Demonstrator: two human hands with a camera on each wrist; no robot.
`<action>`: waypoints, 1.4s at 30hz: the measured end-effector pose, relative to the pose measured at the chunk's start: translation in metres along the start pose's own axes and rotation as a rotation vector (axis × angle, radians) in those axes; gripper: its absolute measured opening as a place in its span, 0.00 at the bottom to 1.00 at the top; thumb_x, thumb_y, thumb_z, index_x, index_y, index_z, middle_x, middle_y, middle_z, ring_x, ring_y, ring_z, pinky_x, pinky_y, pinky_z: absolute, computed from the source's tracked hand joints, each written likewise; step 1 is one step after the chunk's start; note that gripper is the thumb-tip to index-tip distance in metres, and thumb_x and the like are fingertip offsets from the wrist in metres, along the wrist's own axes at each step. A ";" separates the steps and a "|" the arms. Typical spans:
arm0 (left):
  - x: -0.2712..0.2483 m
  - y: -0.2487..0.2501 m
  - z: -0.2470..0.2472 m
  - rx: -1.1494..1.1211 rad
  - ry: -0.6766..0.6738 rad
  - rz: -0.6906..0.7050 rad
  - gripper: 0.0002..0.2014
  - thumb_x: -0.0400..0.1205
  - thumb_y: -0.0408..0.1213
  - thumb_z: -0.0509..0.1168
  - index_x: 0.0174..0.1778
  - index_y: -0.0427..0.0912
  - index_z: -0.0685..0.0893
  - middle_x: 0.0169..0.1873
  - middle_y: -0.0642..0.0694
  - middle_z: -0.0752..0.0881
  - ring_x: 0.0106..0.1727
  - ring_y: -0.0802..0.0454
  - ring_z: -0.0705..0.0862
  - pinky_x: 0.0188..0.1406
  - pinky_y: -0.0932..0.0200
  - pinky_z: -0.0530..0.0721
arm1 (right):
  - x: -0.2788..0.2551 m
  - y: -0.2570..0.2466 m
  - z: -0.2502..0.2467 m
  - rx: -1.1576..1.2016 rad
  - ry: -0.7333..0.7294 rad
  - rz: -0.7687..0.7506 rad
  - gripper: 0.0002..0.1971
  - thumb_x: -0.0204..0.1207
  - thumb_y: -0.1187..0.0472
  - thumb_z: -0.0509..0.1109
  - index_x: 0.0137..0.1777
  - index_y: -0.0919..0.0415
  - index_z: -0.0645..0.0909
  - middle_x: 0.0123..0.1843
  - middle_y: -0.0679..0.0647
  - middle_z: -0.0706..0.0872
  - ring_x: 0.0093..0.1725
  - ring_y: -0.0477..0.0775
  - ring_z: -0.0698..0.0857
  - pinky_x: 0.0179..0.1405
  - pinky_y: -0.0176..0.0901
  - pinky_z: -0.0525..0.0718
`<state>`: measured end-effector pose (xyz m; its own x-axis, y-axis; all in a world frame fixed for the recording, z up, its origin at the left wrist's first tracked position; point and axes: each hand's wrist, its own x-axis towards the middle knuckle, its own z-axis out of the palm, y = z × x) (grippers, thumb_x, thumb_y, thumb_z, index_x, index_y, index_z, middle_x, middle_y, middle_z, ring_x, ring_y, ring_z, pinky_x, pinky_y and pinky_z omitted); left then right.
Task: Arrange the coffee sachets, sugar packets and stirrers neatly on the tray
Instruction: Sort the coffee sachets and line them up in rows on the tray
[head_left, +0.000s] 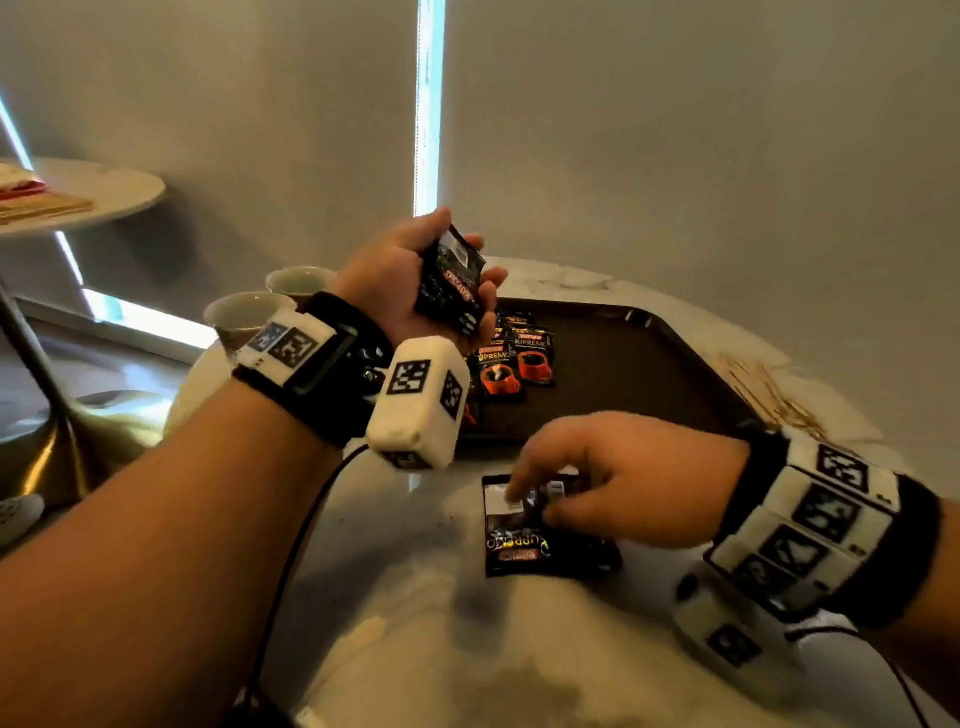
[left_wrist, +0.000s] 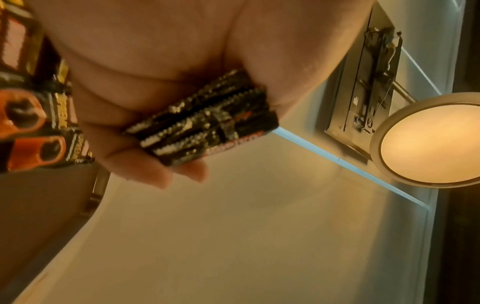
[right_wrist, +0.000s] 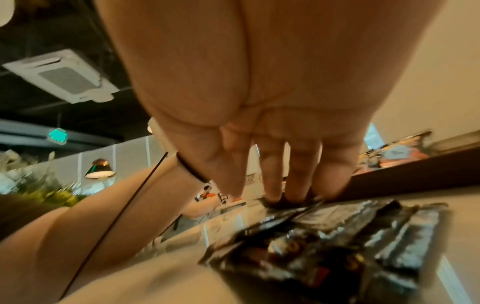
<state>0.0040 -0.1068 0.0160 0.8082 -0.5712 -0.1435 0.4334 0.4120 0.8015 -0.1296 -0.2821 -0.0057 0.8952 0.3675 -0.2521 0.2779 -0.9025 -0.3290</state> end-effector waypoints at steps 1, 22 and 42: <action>0.006 0.000 0.008 0.001 -0.011 -0.005 0.18 0.86 0.55 0.59 0.61 0.45 0.78 0.46 0.39 0.85 0.33 0.49 0.84 0.31 0.53 0.86 | -0.003 0.004 -0.004 0.000 0.112 0.046 0.10 0.79 0.52 0.72 0.59 0.40 0.85 0.56 0.38 0.81 0.53 0.40 0.82 0.56 0.35 0.84; 0.034 -0.017 -0.021 -0.088 -0.006 0.007 0.19 0.88 0.54 0.58 0.65 0.44 0.77 0.45 0.39 0.86 0.34 0.49 0.84 0.34 0.53 0.85 | 0.030 -0.006 0.004 -0.037 -0.165 0.524 0.25 0.75 0.53 0.77 0.71 0.53 0.77 0.60 0.51 0.85 0.58 0.52 0.84 0.62 0.48 0.85; 0.031 -0.052 0.004 0.121 -0.260 -0.249 0.30 0.75 0.62 0.65 0.63 0.42 0.86 0.48 0.36 0.87 0.46 0.38 0.87 0.44 0.47 0.86 | 0.063 0.049 -0.019 1.308 0.608 -0.010 0.22 0.76 0.80 0.66 0.65 0.60 0.80 0.57 0.64 0.90 0.45 0.63 0.90 0.26 0.47 0.83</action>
<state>0.0044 -0.1492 -0.0279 0.5489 -0.8109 -0.2030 0.5413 0.1598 0.8255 -0.0529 -0.3071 -0.0205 0.9948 -0.0788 0.0651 0.0708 0.0713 -0.9949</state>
